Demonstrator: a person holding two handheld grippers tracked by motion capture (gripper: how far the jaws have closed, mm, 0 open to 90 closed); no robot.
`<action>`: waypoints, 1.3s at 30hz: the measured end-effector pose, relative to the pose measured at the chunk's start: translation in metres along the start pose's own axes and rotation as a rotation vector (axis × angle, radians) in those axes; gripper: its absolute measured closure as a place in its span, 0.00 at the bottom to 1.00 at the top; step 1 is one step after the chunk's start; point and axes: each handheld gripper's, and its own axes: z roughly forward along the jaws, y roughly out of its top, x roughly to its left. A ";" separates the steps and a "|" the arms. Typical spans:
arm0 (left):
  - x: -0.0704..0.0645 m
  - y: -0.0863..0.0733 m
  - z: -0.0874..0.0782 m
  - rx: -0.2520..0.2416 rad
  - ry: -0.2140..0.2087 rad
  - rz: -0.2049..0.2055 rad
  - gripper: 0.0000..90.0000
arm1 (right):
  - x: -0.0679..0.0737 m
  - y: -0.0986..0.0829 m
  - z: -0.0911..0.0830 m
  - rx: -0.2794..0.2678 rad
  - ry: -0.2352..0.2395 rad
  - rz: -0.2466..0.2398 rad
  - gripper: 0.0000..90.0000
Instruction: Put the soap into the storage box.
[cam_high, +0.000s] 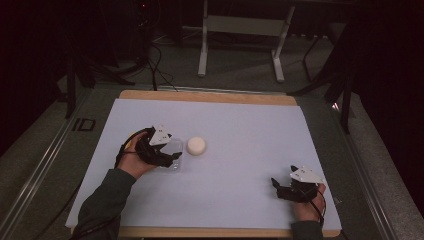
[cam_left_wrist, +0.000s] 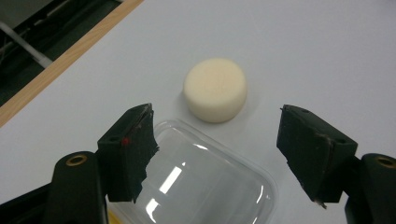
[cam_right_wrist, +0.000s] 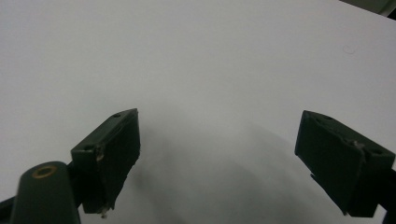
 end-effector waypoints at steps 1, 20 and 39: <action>0.001 0.001 0.001 -0.001 -0.004 -0.004 0.31 | 0.000 0.000 0.000 0.000 0.000 0.000 0.16; 0.015 0.014 0.018 0.052 -0.041 0.005 0.31 | 0.000 0.000 -0.001 -0.008 0.000 0.006 0.16; 0.028 0.019 0.040 0.118 -0.068 -0.026 0.30 | 0.000 0.000 -0.001 -0.009 -0.002 0.009 0.16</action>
